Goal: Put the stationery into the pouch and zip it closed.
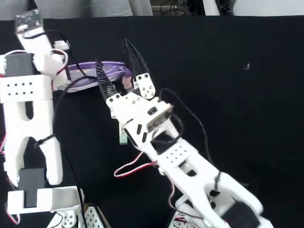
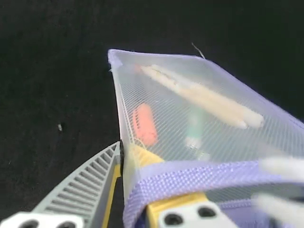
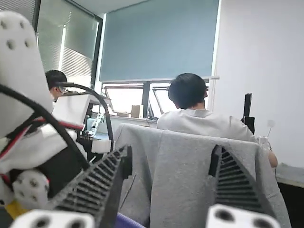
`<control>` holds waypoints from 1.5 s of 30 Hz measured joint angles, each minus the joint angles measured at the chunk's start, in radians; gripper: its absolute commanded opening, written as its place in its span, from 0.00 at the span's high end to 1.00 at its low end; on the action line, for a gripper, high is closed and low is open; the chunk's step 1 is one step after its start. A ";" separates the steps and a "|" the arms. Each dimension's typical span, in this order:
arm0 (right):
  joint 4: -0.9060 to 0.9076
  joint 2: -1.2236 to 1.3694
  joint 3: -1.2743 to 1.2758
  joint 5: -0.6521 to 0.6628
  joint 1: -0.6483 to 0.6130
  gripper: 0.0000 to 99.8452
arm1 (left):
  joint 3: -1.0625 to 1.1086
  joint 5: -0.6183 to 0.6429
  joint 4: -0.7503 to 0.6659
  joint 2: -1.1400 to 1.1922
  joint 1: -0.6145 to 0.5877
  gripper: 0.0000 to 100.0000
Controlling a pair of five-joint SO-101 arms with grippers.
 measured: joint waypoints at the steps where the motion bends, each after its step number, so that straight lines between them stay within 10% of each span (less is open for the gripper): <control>1: 0.066 -0.041 -0.015 -0.032 0.000 0.74 | 0.000 0.000 -0.002 0.000 -0.009 0.97; 25: 1.774 -0.325 -0.806 -0.258 0.137 0.74 | 0.000 0.000 -0.072 0.000 -0.147 0.97; 45: 1.611 -0.206 -0.348 -0.330 0.103 0.74 | 0.003 0.000 -0.123 0.000 -0.261 0.97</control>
